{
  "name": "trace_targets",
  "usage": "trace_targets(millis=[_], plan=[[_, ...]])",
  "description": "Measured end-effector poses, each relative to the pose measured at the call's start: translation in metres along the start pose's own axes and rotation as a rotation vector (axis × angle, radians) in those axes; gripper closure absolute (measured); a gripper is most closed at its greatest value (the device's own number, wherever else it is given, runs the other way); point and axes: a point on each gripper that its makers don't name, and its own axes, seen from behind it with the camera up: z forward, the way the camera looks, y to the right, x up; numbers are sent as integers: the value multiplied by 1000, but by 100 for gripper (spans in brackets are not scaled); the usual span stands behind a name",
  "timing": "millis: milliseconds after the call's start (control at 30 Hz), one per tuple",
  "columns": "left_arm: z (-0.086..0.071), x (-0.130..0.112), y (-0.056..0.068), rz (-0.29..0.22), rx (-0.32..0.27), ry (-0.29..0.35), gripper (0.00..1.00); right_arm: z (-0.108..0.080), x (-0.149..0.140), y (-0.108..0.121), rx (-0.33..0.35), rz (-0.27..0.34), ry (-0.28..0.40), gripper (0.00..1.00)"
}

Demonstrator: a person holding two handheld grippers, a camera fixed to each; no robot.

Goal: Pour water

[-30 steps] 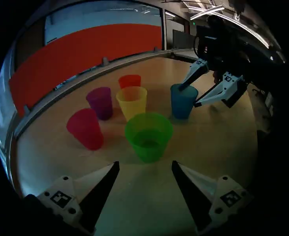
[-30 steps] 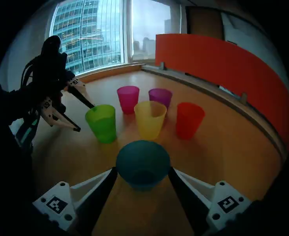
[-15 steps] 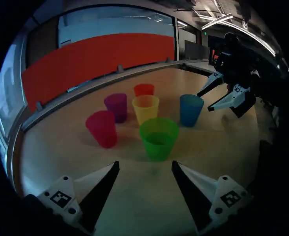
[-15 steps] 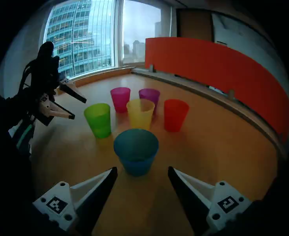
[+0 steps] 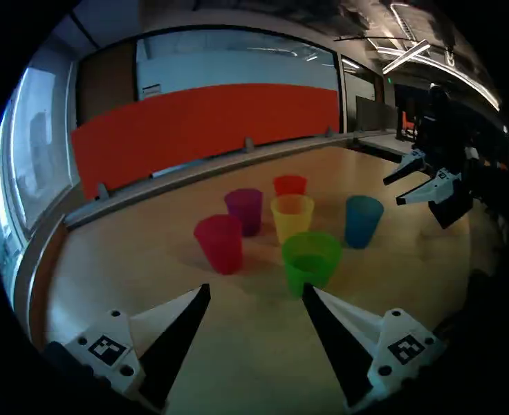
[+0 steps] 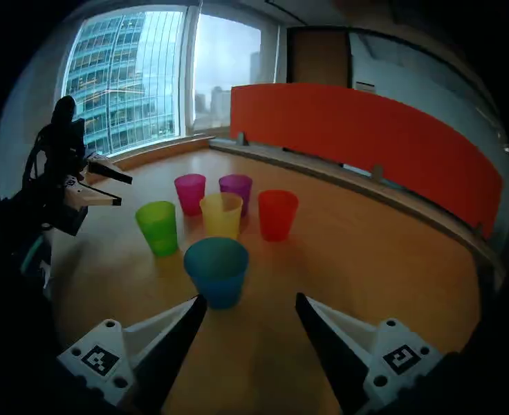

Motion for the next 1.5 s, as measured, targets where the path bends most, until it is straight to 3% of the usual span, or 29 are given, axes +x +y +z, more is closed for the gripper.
trace_targets(millis=[333,667,900,1267,1500], plan=[[-8,27,-31,-84,104,126,1,-19,29,49,-185,28,102,0],[-20,43,-57,-120,204,227,1,-36,51,89,-363,34,207,0],[-33,56,-67,-137,263,295,1,-46,61,103,-481,37,282,0],[-54,72,-83,-171,370,390,1,-69,77,121,-647,123,424,0],[-59,77,-90,-169,416,414,1,-87,86,127,-697,172,489,0]])
